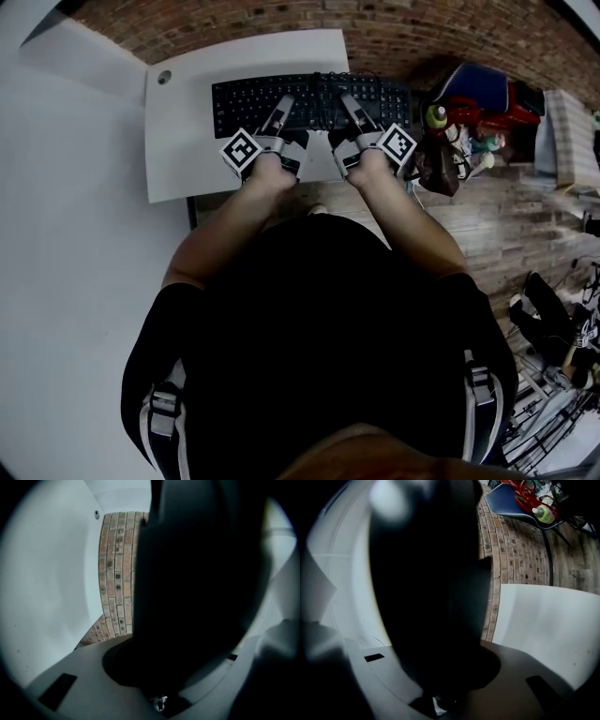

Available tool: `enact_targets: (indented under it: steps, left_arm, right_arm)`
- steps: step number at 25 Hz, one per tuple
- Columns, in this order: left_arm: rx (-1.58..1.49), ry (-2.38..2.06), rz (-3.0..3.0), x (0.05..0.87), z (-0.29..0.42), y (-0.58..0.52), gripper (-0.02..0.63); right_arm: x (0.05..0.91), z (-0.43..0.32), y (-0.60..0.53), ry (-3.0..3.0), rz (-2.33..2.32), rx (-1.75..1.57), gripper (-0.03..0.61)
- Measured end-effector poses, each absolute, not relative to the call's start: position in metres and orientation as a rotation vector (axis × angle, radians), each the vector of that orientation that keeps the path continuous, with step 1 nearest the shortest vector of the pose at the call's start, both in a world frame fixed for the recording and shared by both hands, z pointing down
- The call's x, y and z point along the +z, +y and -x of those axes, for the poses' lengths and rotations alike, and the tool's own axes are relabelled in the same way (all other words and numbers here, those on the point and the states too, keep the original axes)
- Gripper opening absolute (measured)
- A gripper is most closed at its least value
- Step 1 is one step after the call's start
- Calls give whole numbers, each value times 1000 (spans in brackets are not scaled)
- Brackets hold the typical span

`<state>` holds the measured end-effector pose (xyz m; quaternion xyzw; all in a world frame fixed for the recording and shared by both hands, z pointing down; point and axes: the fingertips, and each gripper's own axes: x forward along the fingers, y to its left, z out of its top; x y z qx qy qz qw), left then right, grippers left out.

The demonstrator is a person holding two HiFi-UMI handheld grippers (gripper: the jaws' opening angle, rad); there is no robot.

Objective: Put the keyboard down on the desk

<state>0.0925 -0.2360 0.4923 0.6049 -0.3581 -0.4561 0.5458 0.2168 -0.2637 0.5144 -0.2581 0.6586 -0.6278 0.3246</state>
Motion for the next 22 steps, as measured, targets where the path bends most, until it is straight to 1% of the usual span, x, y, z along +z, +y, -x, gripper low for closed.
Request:
enact_targets:
  steps: [12, 22]
  left_arm:
    - [-1052, -898, -1428, 497, -104, -252, 82]
    - [-1071, -908, -1413, 496, -90, -250, 83]
  right_arm:
    - [505, -233, -281, 1739, 673, -1636, 121]
    - [504, -218, -282, 1757, 668, -1654, 119]
